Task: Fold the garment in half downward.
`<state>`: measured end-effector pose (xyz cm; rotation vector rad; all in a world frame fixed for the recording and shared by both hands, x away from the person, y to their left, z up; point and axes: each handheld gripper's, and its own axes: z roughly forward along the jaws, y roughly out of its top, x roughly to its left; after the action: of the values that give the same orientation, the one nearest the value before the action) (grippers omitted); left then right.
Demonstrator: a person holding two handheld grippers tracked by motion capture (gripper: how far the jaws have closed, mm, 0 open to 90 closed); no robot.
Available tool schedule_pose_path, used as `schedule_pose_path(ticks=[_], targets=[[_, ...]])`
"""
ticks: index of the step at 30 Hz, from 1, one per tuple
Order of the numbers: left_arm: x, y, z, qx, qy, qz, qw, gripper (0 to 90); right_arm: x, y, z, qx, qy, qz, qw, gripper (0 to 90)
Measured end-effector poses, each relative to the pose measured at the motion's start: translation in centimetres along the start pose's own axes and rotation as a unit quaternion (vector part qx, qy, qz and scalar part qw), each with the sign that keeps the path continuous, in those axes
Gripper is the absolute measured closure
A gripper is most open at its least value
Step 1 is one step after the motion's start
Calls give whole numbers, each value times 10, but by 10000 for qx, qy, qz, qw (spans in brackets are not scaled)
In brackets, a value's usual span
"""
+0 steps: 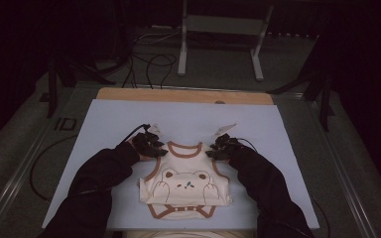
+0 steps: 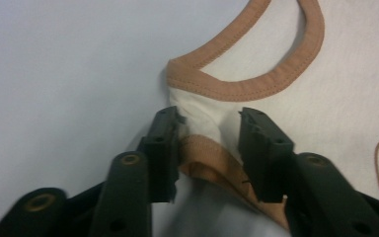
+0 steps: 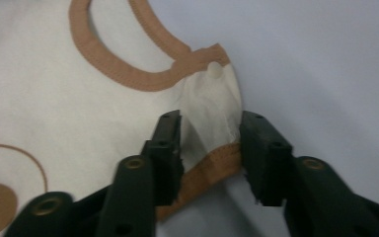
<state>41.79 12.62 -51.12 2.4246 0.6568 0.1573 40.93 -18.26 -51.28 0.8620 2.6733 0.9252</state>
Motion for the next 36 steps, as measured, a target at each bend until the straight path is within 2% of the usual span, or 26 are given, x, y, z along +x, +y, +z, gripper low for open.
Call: schedule_pose_path(ticks=[4,5,6,10,12,21,29,30,36], targets=[[-1,0,0,9,-79,-59,10000,702,2,1,0,22,43,28,10000,748],[-1,0,0,9,-79,-59,10000,718,2,1,0,22,43,28,10000,748],[-1,1,0,22,-117,-68,9999,735,3,2,0,46,93,22,9999,793],[-1,1,0,23,-249,-86,9997,820,5,3,0,82,89,-1,9999,817],[-1,2,0,41,-249,-61,9997,837,5,3,0,67,79,-5,9999,821],[-3,3,-3,-42,-169,28,9998,851,4,4,-4,-28,54,10,10000,824],[-3,7,-14,-213,-165,42,9996,852,2,7,-12,-145,74,53,9999,824],[-3,8,-15,-241,-170,27,9996,852,2,7,-13,-163,54,1,9999,824],[-3,12,-23,-276,-136,99,9995,852,2,11,-19,-240,56,19,9997,824]])
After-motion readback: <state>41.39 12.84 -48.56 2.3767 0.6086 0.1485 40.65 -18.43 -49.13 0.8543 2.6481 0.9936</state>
